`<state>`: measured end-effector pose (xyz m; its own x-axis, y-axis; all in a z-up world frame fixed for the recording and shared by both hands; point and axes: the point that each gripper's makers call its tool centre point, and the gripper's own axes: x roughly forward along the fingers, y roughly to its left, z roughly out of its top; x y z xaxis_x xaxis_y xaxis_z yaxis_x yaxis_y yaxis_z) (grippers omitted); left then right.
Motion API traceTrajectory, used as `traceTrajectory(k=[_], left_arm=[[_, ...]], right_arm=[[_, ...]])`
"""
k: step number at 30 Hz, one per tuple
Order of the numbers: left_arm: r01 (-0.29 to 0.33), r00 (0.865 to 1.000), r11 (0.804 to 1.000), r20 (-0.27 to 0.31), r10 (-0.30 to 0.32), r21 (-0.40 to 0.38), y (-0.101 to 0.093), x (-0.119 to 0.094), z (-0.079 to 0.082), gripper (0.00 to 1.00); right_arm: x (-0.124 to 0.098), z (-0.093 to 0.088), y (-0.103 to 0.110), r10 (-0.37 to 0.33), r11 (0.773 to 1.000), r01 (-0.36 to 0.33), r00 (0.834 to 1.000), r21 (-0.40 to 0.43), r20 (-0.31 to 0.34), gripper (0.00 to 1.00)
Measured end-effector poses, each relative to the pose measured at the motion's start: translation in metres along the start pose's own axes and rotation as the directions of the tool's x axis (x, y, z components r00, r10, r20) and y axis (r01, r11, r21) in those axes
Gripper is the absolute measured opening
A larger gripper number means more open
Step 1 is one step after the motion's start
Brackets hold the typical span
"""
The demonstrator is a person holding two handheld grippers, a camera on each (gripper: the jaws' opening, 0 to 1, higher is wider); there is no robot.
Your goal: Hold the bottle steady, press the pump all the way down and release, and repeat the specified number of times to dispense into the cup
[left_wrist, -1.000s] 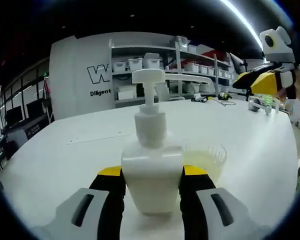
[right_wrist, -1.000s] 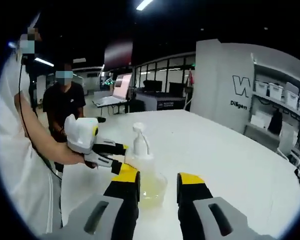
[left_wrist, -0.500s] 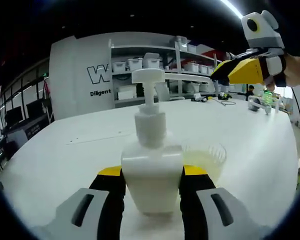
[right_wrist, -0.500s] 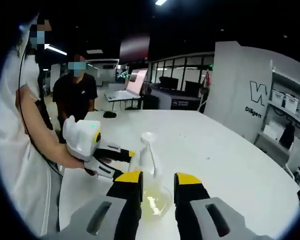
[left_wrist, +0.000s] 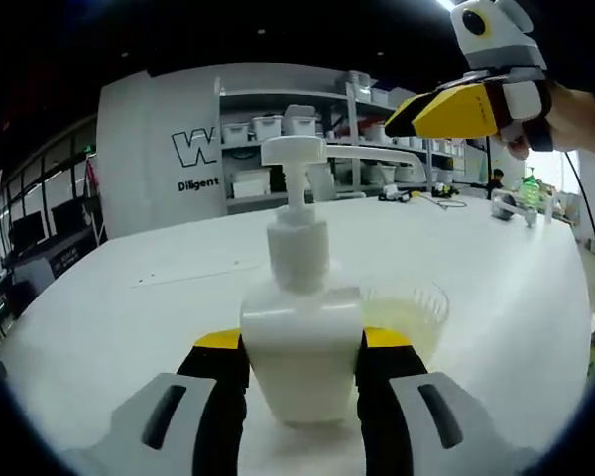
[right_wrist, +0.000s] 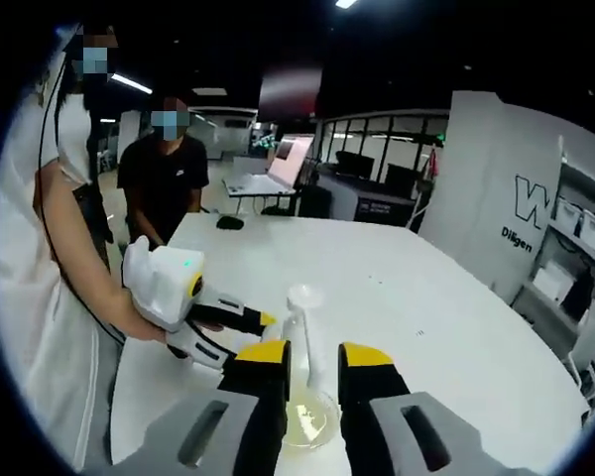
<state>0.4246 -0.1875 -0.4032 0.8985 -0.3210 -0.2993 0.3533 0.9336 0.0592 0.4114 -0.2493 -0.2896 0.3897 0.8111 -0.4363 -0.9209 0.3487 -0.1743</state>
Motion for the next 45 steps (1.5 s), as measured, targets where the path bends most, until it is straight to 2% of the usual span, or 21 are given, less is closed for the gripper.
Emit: traceTrajectory(k=[4, 12, 15, 29, 31, 32, 37, 38, 39, 40, 41, 44, 45], left_arm=[[0.001, 1.000, 1.000, 0.000, -0.001, 0.000, 0.000, 0.000, 0.000, 0.40], [0.004, 1.000, 1.000, 0.002, -0.004, 0.001, 0.001, 0.001, 0.000, 0.40], [0.006, 1.000, 1.000, 0.003, -0.006, 0.000, 0.001, 0.001, 0.000, 0.40], [0.007, 1.000, 1.000, 0.007, -0.007, -0.004, 0.001, 0.002, 0.000, 0.40], [0.007, 1.000, 1.000, 0.007, -0.007, -0.003, 0.001, 0.002, 0.000, 0.40], [0.007, 1.000, 1.000, 0.007, -0.007, -0.003, 0.001, 0.002, 0.001, 0.40], [0.008, 1.000, 1.000, 0.007, -0.008, -0.003, 0.001, 0.003, 0.001, 0.40], [0.009, 1.000, 1.000, 0.007, -0.009, -0.002, 0.001, 0.003, 0.001, 0.40], [0.008, 1.000, 1.000, 0.006, -0.008, -0.002, 0.001, 0.003, 0.001, 0.40], [0.008, 1.000, 1.000, 0.007, -0.008, -0.004, 0.001, 0.004, 0.001, 0.40], [0.009, 1.000, 1.000, 0.006, -0.009, -0.001, 0.001, 0.004, 0.001, 0.40], [0.010, 1.000, 1.000, 0.006, -0.010, -0.001, 0.001, 0.004, 0.001, 0.40], [0.010, 1.000, 1.000, 0.007, -0.010, -0.001, 0.001, 0.004, 0.001, 0.40]], right_arm=[[0.002, 0.004, -0.002, 0.020, 0.999, -0.021, 0.999, -0.043, -0.025, 0.06], [0.011, 0.013, -0.002, 0.045, 0.997, -0.048, 0.998, -0.068, -0.046, 0.07], [0.015, 0.018, 0.000, 0.063, 0.994, -0.068, 0.996, -0.086, -0.056, 0.00], [0.016, 0.020, 0.001, 0.084, 0.994, -0.089, 0.994, -0.067, -0.067, 0.00], [0.016, 0.020, 0.001, 0.081, 0.992, -0.088, 0.994, -0.091, -0.070, 0.00], [0.017, 0.020, 0.002, 0.088, 0.993, -0.093, 0.993, -0.072, -0.075, 0.00], [0.020, 0.021, 0.002, 0.092, 0.992, -0.098, 0.992, -0.078, -0.082, 0.00], [0.020, 0.020, -0.001, 0.077, 0.991, -0.086, 0.993, -0.102, -0.092, 0.00], [0.020, 0.021, 0.000, 0.086, 0.991, -0.095, 0.993, -0.100, -0.086, 0.00], [0.021, 0.023, 0.004, 0.110, 0.992, -0.114, 0.991, -0.052, -0.079, 0.00], [0.021, 0.023, 0.000, 0.090, 0.990, -0.098, 0.992, -0.100, -0.089, 0.00], [0.023, 0.026, 0.001, 0.101, 0.991, -0.108, 0.991, -0.078, -0.089, 0.00], [0.025, 0.025, 0.001, 0.100, 0.989, -0.110, 0.990, -0.094, -0.101, 0.00]])
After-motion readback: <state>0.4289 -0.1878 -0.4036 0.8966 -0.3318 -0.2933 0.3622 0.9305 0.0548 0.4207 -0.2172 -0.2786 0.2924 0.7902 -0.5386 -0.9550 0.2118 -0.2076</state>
